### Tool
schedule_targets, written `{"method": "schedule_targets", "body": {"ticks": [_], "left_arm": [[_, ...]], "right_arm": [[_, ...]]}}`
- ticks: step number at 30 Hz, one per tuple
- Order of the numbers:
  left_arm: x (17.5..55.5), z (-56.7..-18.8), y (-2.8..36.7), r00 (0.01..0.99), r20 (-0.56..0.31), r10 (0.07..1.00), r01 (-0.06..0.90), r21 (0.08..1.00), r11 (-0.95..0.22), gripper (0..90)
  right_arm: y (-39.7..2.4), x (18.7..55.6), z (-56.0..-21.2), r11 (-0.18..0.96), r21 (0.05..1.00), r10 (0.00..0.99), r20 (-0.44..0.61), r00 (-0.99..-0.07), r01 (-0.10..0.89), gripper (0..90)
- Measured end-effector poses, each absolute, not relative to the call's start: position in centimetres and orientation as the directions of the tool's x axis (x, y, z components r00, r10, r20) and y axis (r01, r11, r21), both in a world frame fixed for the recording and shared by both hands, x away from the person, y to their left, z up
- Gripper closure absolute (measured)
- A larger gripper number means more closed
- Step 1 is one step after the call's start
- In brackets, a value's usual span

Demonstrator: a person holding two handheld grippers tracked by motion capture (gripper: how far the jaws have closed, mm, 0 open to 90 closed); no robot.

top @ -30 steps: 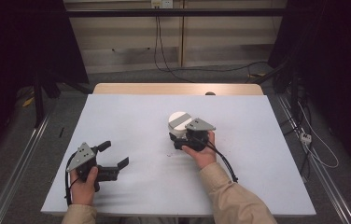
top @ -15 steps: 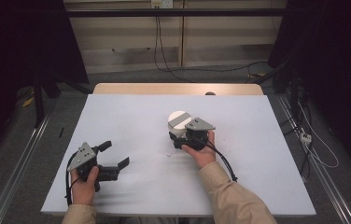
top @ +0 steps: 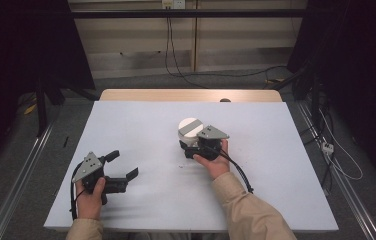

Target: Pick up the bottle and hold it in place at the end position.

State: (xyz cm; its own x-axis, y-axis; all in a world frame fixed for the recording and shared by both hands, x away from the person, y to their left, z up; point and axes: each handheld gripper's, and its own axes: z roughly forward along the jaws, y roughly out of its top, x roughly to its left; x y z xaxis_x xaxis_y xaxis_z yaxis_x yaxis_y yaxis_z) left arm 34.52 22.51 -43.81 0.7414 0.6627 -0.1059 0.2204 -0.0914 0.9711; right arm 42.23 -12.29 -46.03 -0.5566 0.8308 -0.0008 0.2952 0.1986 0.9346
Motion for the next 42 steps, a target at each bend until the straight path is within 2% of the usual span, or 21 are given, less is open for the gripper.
{"method": "schedule_targets", "body": {"ticks": [18,30,42], "left_arm": [[35.4,-43.4,21.4,0.742,-0.148,0.653,0.248,0.967,-0.062,2.9],[36.3,-43.1,19.8,0.772,-0.15,0.618,0.258,0.962,-0.089,3.2],[37.0,-42.7,18.7,0.772,-0.146,0.619,0.274,0.954,-0.117,3.6]], "right_arm": [[-12.4,42.1,-46.1,0.196,0.933,0.832,0.004,-0.555,0.3,18.5],[-12.4,42.1,-46.1,0.198,0.932,0.833,0.003,-0.554,0.302,18.5],[-12.4,42.1,-46.1,0.197,0.933,0.832,0.004,-0.555,0.302,18.5]]}}
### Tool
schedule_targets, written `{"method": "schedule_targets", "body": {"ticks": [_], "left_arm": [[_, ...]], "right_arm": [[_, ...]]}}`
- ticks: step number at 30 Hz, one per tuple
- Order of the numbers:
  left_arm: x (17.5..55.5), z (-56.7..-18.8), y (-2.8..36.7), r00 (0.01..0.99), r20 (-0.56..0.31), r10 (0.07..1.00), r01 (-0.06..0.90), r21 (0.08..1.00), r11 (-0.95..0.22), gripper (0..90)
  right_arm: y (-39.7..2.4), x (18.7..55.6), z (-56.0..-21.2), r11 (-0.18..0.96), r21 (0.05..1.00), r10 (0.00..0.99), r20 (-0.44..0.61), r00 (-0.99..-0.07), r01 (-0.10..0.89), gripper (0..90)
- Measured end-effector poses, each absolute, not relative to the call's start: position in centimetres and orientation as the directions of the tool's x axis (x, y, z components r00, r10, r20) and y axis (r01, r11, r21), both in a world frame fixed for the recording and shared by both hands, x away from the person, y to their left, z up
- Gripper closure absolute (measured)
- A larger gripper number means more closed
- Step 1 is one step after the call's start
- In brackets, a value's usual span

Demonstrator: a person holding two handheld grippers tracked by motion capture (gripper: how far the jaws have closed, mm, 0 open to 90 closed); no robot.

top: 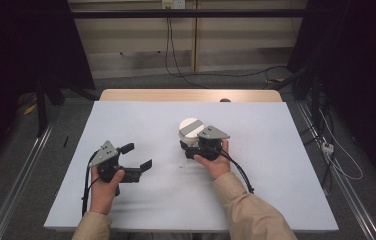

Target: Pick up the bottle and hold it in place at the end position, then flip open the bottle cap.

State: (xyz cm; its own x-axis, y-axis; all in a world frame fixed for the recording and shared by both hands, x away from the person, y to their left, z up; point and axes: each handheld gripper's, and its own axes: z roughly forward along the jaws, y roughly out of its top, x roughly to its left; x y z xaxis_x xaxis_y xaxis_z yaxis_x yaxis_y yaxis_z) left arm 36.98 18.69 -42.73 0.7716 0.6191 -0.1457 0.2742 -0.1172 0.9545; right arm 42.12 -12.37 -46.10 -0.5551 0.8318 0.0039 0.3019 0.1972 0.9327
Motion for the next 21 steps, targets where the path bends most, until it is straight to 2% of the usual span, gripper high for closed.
{"method": "schedule_targets", "body": {"ticks": [10,21], "left_arm": [[37.5,-42.1,17.5,0.79,-0.138,0.597,0.261,0.957,-0.124,4.0],[38.3,-42.2,16.5,0.799,-0.163,0.579,0.29,0.948,-0.132,3.9]], "right_arm": [[-12.4,42.1,-46.1,0.202,0.931,0.831,0.0,-0.556,0.303,18.6],[-12.4,42.1,-46.1,0.203,0.931,0.831,0.0,-0.557,0.303,18.6]]}}
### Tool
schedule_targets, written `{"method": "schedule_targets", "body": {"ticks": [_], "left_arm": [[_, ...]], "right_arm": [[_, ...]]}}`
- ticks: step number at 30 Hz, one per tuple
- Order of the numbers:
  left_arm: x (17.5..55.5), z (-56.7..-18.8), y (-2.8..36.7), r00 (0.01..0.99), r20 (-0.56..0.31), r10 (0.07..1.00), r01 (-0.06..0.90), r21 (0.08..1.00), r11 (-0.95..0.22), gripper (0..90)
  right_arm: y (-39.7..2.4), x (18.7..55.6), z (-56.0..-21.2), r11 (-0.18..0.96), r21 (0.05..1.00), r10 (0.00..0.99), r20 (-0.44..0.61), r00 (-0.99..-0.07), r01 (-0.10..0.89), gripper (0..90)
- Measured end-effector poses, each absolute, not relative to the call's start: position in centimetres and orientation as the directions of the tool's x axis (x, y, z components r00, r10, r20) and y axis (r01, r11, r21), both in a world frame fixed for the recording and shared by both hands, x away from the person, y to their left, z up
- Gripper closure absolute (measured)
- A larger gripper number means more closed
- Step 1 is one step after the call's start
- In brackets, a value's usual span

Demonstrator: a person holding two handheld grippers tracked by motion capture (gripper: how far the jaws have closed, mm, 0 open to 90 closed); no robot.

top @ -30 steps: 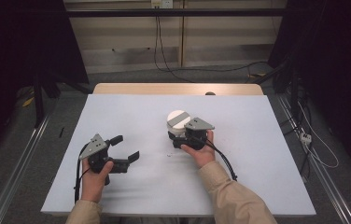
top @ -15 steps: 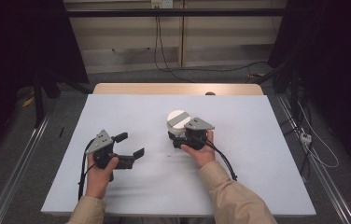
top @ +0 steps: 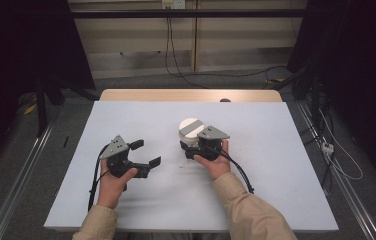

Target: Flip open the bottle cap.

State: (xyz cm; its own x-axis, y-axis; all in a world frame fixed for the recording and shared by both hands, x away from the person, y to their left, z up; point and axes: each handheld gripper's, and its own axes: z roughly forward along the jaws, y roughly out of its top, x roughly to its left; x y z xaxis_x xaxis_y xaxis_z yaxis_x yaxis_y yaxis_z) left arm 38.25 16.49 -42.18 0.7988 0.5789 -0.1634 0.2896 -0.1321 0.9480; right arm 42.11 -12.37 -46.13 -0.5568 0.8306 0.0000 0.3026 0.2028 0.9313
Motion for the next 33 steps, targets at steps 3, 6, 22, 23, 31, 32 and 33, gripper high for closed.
{"method": "schedule_targets", "body": {"ticks": [3,6,22,23,31,32,33], "left_arm": [[38.5,-42.2,16.4,0.796,-0.171,0.58,0.296,0.947,-0.127,3.9],[38.7,-42.1,16.3,0.794,-0.167,0.585,0.3,0.944,-0.139,4.1],[39.6,-41.1,15.1,0.8,-0.172,0.575,0.316,0.935,-0.16,22.9],[39.8,-41.0,14.9,0.805,-0.18,0.565,0.322,0.933,-0.16,26.4],[40.4,-40.9,13.7,0.821,-0.182,0.541,0.326,0.928,-0.181,44.5],[40.5,-40.9,13.6,0.82,-0.177,0.544,0.324,0.927,-0.186,45.8],[40.6,-40.9,13.5,0.819,-0.181,0.545,0.329,0.926,-0.187,47.8]], "right_arm": [[-12.4,42.1,-46.1,0.204,0.931,0.831,-0.001,-0.556,0.304,18.6],[-12.4,42.1,-46.1,0.204,0.931,0.83,0.0,-0.557,0.303,18.6],[-12.3,42.1,-46.2,0.206,0.93,0.831,-0.002,-0.557,0.305,18.6],[-12.3,42.1,-46.2,0.207,0.93,0.831,-0.002,-0.557,0.305,18.6],[-12.4,42.1,-46.2,0.208,0.929,0.831,-0.003,-0.556,0.305,18.6],[-12.3,42.1,-46.2,0.209,0.929,0.831,-0.005,-0.556,0.305,18.6],[-12.3,42.1,-46.2,0.209,0.929,0.831,-0.004,-0.556,0.305,18.6]]}}
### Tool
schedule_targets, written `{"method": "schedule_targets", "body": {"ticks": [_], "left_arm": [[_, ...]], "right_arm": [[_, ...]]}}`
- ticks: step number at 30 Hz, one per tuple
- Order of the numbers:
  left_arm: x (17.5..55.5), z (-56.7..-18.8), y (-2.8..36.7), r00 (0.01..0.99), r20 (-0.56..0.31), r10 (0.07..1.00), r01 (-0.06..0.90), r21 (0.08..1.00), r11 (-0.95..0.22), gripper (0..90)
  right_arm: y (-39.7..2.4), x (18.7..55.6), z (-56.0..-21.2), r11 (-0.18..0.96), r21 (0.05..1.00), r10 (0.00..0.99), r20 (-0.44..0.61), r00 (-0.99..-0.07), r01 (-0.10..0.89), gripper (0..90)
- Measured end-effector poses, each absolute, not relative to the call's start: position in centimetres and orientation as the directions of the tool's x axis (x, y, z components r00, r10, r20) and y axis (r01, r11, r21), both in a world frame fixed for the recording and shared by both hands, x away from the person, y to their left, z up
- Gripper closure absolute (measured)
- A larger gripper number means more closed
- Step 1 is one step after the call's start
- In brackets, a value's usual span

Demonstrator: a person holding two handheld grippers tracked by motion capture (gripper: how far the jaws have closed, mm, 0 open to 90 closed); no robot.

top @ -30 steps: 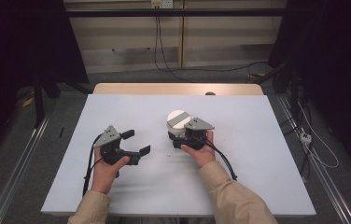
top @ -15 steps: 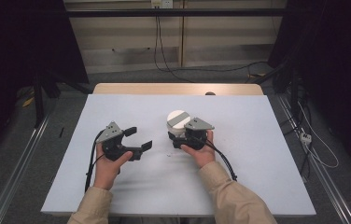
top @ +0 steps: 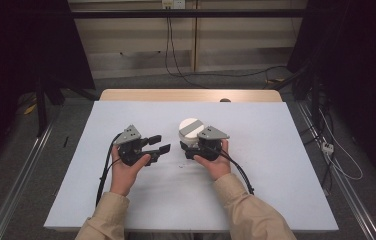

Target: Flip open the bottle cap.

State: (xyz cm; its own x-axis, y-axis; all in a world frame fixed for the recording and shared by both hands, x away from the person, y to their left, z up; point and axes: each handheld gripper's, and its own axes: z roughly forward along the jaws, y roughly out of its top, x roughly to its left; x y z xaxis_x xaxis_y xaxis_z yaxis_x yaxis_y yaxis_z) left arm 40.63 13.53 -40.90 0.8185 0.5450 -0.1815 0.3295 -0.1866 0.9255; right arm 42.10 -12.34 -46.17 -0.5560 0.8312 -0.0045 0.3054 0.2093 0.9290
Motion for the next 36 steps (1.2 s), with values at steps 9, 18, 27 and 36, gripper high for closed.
{"method": "schedule_targets", "body": {"ticks": [9,18,27,36], "left_arm": [[41.4,-41.0,13.1,0.822,-0.19,0.538,0.335,0.924,-0.186,69.0],[42.0,-41.0,12.2,0.833,-0.183,0.522,0.34,0.914,-0.223,88.8],[42.4,-40.8,11.4,0.829,-0.176,0.531,0.352,0.902,-0.25,90.0],[42.7,-40.6,10.9,0.819,-0.174,0.547,0.364,0.894,-0.262,90.0]], "right_arm": [[-12.3,42.1,-46.2,0.21,0.929,0.831,-0.005,-0.556,0.305,18.6],[-12.3,42.1,-46.2,0.211,0.928,0.831,-0.005,-0.556,0.306,18.6],[-12.3,42.1,-46.2,0.214,0.927,0.831,-0.008,-0.557,0.307,18.6],[-12.3,42.1,-46.2,0.215,0.927,0.831,-0.008,-0.557,0.308,18.6]]}}
